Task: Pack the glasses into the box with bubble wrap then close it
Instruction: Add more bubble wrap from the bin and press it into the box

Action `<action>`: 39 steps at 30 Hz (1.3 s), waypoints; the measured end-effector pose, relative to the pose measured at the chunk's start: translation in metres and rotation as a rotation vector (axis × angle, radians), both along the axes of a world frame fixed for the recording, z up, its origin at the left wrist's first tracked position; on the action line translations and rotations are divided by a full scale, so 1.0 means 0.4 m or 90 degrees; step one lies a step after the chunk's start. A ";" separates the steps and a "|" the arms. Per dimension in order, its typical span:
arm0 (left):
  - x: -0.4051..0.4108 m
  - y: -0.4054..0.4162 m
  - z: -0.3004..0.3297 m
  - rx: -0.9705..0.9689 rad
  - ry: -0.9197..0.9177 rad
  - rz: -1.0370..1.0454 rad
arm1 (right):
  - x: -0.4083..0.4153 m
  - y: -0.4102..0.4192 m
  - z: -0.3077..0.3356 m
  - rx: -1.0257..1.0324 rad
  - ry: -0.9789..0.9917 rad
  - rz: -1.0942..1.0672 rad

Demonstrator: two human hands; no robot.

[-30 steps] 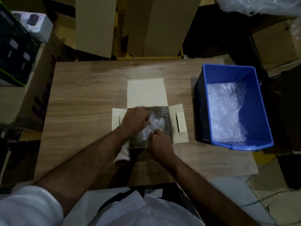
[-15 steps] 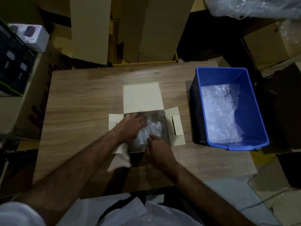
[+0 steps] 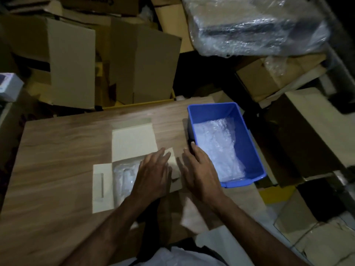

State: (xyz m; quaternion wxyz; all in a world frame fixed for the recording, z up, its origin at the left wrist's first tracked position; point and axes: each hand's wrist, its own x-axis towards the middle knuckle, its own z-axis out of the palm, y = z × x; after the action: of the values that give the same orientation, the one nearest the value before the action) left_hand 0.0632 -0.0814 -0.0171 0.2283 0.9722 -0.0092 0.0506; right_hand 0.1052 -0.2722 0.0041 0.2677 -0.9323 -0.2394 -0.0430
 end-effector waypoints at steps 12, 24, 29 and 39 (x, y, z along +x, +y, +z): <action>0.214 -0.308 0.006 0.038 -0.012 0.007 | 0.230 -0.340 -0.021 -0.293 0.279 0.041; 0.235 -0.327 -0.046 0.096 0.075 0.033 | 0.318 -0.340 -0.116 -0.254 0.235 0.097; 0.241 -0.326 -0.026 0.063 0.126 0.020 | 0.310 -0.371 -0.087 -0.127 0.193 0.057; 0.242 -0.327 0.054 0.021 0.173 -0.037 | 0.303 -0.397 0.012 0.073 0.141 -0.013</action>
State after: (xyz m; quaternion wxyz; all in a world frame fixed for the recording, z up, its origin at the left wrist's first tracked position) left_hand 0.1600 -0.2121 0.0045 0.2129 0.9731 -0.0070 -0.0881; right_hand 0.2264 -0.4309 0.0088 0.3451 -0.9168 -0.1961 0.0437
